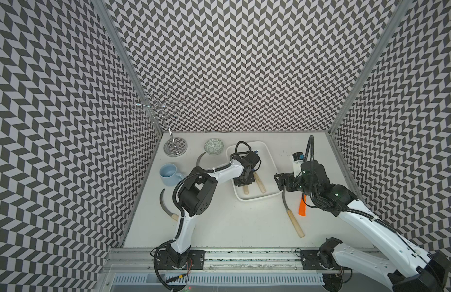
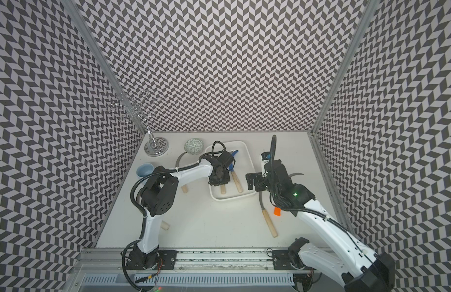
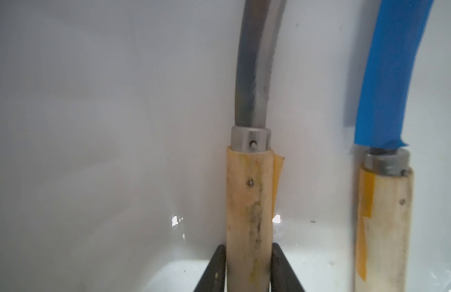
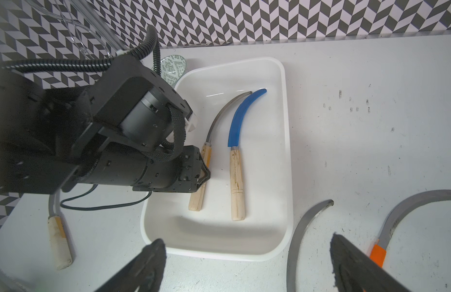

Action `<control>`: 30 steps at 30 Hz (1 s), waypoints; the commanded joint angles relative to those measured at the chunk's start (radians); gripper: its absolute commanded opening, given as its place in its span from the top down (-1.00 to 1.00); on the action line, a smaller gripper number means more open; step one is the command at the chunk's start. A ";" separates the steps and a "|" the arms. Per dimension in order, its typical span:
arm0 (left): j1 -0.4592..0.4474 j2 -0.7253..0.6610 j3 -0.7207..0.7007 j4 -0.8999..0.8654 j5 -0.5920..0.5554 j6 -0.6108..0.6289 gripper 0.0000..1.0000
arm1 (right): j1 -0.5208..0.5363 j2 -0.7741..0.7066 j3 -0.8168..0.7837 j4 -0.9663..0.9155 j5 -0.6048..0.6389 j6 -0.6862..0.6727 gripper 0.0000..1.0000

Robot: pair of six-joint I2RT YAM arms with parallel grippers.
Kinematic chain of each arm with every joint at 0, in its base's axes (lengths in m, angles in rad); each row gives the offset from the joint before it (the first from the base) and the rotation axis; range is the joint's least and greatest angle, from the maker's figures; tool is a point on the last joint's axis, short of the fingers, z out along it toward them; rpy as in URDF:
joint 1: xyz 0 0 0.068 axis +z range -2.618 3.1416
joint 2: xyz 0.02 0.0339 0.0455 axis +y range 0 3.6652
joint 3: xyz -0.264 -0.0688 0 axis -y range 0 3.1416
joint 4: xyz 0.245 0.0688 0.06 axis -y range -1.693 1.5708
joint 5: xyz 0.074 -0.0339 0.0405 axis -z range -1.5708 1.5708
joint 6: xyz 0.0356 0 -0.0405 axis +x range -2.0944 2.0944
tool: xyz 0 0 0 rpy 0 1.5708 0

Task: Put small sickles into storage boxes
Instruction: Place the sickle in the storage box.

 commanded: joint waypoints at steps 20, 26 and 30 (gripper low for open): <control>0.002 -0.004 0.002 0.003 -0.014 -0.002 -0.01 | -0.006 -0.024 -0.010 0.048 -0.008 -0.001 -1.00; 0.001 -0.013 0.014 -0.010 -0.027 -0.002 -0.07 | -0.007 -0.024 -0.010 0.049 -0.009 -0.002 -1.00; -0.002 -0.021 0.022 -0.018 -0.040 -0.003 -0.07 | -0.007 -0.028 -0.011 0.050 -0.009 0.000 -1.00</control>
